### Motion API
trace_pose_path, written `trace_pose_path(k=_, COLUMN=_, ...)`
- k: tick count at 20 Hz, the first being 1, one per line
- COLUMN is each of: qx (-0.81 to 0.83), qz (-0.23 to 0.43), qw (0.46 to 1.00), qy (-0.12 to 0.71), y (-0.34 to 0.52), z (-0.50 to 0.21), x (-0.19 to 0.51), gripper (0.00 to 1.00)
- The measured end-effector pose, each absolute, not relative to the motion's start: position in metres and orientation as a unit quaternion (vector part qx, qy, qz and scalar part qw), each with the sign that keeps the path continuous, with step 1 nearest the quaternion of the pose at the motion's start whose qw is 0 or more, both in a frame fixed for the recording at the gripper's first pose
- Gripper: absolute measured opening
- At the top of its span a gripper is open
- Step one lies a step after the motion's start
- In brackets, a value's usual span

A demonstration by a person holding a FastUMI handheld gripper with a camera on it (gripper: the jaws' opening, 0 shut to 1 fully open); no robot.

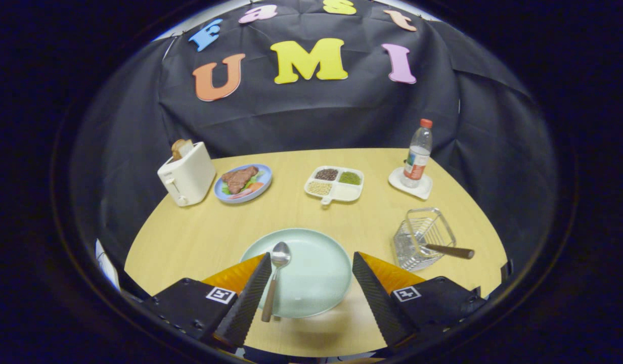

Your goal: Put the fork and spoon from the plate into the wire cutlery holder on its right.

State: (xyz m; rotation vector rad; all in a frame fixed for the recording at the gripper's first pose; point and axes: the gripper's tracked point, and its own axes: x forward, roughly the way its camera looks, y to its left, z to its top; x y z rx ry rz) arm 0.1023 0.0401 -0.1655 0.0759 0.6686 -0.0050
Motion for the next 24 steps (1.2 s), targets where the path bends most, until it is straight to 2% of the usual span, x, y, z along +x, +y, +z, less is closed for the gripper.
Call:
trace_pose_path(k=9, qx=0.053, qz=0.014, qw=0.918, qy=0.393, y=0.080, z=-0.238, x=0.113, gripper=0.93)
trace_pose_path(k=13, qx=0.047, qz=0.009, qw=0.905, qy=0.423, y=0.086, z=-0.268, x=0.113, gripper=0.85)
trace_pose_path(k=15, qx=0.052, qz=0.017, qw=0.899, qy=0.435, y=0.091, z=-0.279, x=0.115, gripper=0.79)
trace_pose_path(k=18, qx=0.061, qz=0.022, qw=0.885, qy=0.462, y=0.093, z=-0.293, x=0.113, gripper=0.59)
trace_pose_path(k=20, qx=0.078, qz=0.016, qw=0.888, qy=0.452, y=0.092, z=-0.290, x=0.119, gripper=0.46)
trace_pose_path(k=22, qx=0.090, qz=0.020, qw=0.883, qy=0.461, y=0.095, z=-0.295, x=0.116, gripper=0.20)
trace_pose_path(k=24, qx=0.083, qz=0.024, qw=0.885, qy=0.458, y=0.096, z=-0.295, x=0.116, gripper=0.19)
